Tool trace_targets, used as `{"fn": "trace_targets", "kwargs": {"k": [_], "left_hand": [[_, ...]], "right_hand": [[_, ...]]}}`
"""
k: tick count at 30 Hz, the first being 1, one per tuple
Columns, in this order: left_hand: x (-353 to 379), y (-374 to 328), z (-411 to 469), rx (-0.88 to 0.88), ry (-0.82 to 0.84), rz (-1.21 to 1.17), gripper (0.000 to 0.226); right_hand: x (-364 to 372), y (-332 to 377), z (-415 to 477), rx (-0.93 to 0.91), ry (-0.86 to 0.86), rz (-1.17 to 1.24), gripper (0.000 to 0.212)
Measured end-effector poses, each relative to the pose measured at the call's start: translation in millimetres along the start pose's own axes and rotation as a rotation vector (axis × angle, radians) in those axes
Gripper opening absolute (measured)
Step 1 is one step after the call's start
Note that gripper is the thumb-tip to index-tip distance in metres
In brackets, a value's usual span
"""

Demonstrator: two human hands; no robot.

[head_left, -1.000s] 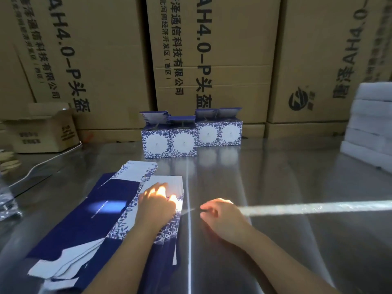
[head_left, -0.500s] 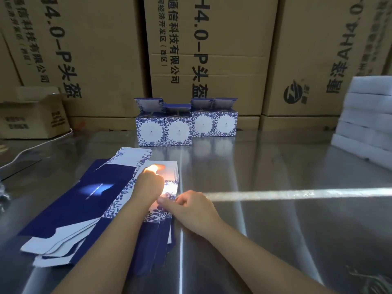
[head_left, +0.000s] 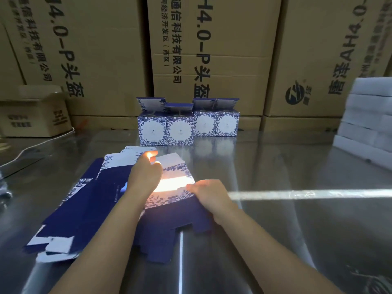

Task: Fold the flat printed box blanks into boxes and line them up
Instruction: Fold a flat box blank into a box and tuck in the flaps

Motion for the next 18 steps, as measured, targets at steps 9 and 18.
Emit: {"fn": "trace_targets", "kwargs": {"k": [9, 18], "left_hand": [[4, -17, -13, 0.07, -0.017, -0.058, 0.05], [47, -3, -31, -0.109, 0.11, -0.422, 0.065]], "right_hand": [[-58, -39, 2, 0.31, 0.149, 0.531, 0.017], [-135, -54, 4, 0.213, -0.054, 0.628, 0.018]]}}
Point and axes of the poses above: each hand's wrist, its own z-axis towards the middle knuckle, its own x-axis out of the palm, y = z × x, the point moved 10 cm from there along z, towards the middle knuckle, and after that the axes turned 1 degree about -z, right-handed, at the moved point
